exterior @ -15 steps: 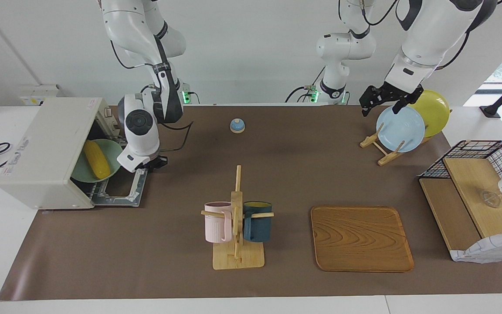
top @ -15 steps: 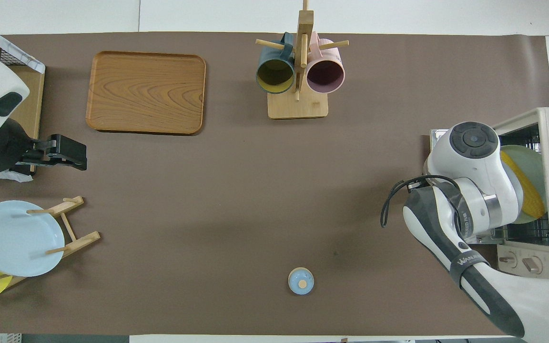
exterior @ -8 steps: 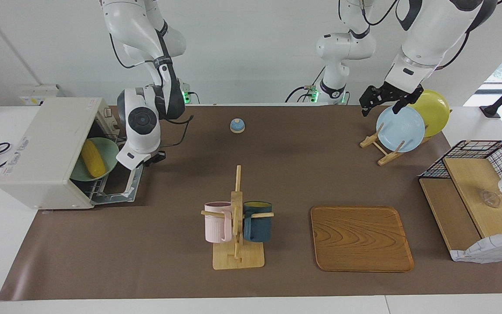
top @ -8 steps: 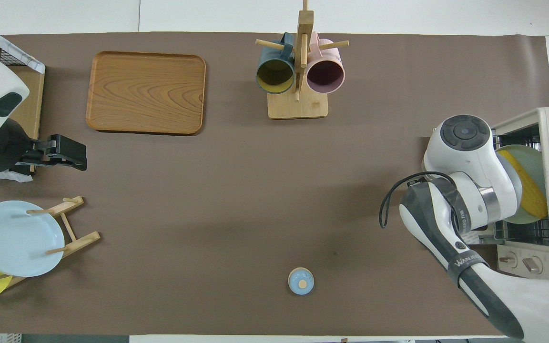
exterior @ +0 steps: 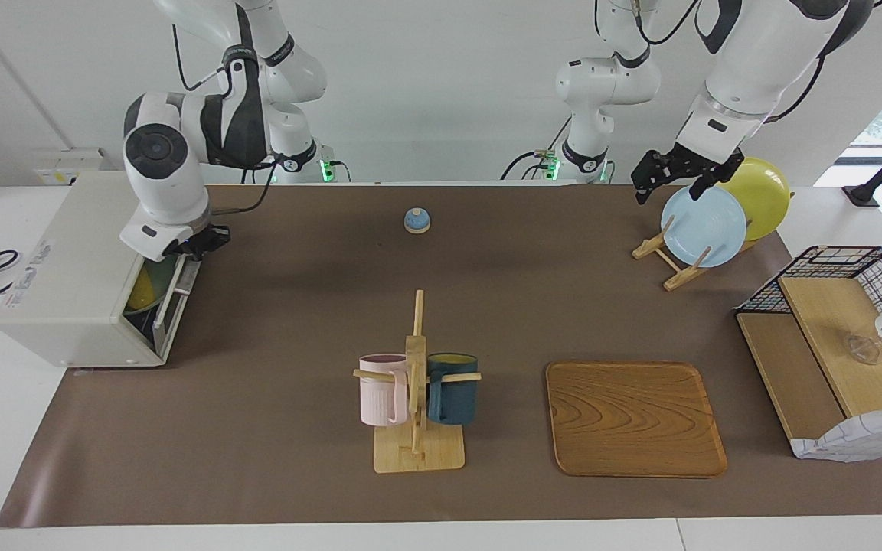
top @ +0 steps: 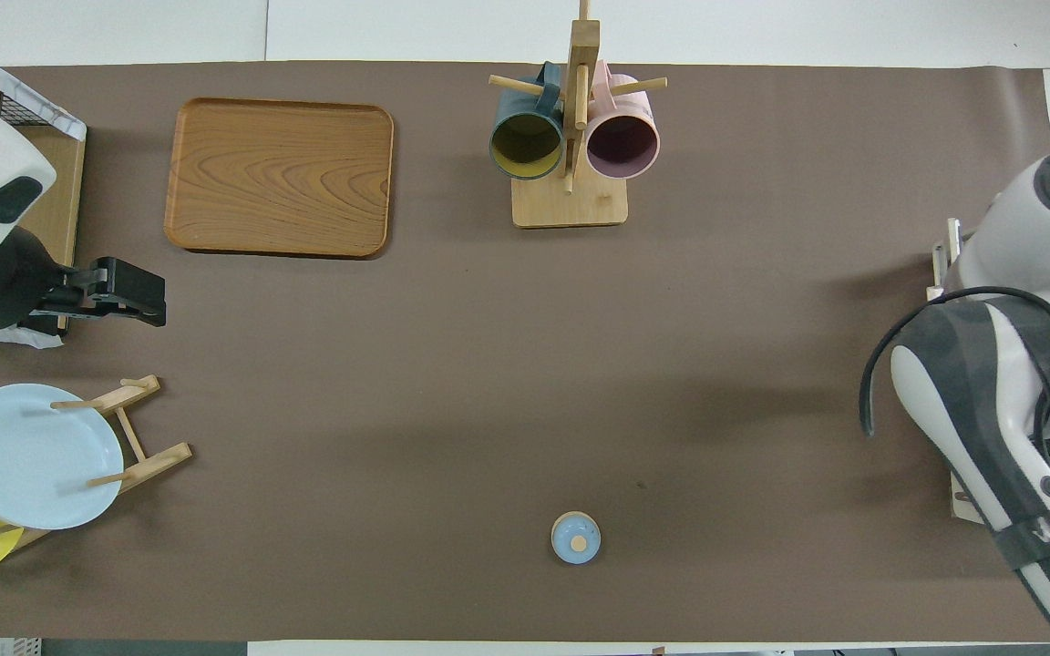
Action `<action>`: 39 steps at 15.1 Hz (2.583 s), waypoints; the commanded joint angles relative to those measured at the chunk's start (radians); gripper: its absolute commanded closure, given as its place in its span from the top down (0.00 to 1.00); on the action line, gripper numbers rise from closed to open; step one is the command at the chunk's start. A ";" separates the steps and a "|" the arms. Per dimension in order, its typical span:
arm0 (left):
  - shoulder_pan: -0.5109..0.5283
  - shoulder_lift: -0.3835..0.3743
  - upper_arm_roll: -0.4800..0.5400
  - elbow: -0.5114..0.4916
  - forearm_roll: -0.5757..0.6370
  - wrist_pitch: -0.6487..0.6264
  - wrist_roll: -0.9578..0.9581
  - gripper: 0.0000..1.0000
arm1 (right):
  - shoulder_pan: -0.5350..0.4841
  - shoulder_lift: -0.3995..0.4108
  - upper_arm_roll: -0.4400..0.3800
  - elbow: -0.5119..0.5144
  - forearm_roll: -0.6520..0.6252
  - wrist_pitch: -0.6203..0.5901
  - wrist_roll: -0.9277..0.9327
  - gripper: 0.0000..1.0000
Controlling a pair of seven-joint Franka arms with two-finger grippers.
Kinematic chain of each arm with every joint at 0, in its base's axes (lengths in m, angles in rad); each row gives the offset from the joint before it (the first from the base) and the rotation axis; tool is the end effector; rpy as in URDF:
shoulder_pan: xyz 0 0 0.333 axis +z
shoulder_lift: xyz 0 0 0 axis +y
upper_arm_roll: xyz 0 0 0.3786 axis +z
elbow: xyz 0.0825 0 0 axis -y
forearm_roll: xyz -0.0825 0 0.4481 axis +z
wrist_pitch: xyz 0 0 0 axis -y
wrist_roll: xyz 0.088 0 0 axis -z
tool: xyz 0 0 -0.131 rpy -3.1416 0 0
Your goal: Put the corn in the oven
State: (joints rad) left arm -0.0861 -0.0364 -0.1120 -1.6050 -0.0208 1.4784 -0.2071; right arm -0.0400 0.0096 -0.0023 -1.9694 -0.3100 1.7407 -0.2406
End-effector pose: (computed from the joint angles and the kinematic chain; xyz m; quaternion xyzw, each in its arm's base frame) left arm 0.5801 -0.1207 0.6593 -0.9989 -0.0041 0.0460 0.0009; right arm 0.5849 -0.0596 0.4656 0.9718 0.1409 -0.1371 0.1300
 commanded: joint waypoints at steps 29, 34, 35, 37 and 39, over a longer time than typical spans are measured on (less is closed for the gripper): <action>0.011 0.001 -0.008 0.008 0.007 -0.018 0.003 1.00 | -0.035 0.063 0.010 0.549 0.291 -0.451 0.090 1.00; 0.011 0.001 -0.008 0.008 0.007 -0.018 0.003 1.00 | -0.026 0.060 -0.001 0.540 0.333 -0.389 0.096 1.00; 0.011 0.001 -0.008 0.008 0.007 -0.018 0.003 1.00 | -0.006 0.058 -0.004 0.538 0.328 -0.389 0.098 1.00; 0.011 0.001 -0.008 0.008 0.007 -0.018 0.003 1.00 | -0.008 0.049 -0.004 0.538 0.328 -0.398 0.098 1.00; 0.011 0.001 -0.008 0.008 0.007 -0.018 0.003 1.00 | -0.001 0.044 -0.008 0.537 0.315 -0.392 0.096 1.00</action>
State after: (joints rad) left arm -0.0861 -0.0364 -0.1120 -1.6050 -0.0208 1.4784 -0.2071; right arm -0.0491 0.0623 0.0017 -1.4371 -0.0045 1.3411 -0.1562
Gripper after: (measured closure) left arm 0.000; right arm 0.000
